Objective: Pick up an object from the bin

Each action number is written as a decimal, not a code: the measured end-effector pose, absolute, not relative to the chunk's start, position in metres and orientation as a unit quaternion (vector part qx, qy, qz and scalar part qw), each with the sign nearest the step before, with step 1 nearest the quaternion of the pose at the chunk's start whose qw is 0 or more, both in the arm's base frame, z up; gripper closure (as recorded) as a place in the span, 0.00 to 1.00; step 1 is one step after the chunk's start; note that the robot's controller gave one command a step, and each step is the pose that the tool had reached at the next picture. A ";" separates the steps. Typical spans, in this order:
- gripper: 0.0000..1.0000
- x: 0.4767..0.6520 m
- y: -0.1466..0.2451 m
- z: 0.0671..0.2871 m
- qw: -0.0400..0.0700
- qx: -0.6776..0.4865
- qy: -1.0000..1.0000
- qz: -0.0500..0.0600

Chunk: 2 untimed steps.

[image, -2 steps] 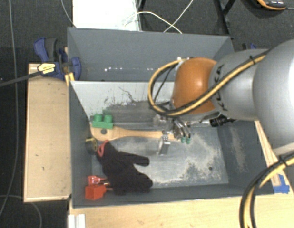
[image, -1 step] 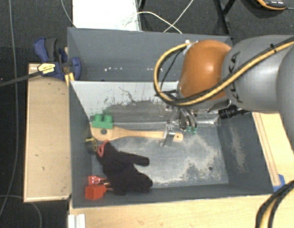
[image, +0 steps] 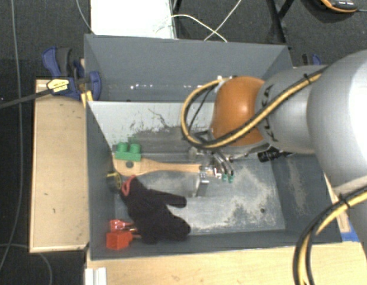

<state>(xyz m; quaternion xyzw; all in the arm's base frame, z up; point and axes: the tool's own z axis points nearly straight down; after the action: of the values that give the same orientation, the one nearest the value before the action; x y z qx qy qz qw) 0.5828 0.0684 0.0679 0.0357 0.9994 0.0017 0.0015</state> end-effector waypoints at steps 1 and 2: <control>0.00 0.564 0.056 0.070 0.010 0.221 0.975 0.004; 1.00 0.583 0.067 0.069 0.004 0.049 0.999 0.002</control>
Offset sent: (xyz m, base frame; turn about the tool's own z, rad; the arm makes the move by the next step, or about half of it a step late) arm -0.0011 -0.0007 0.0003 0.0250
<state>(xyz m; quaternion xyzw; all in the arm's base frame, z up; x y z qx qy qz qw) 0.5830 0.0668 0.0693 0.0492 0.9988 0.0019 0.0039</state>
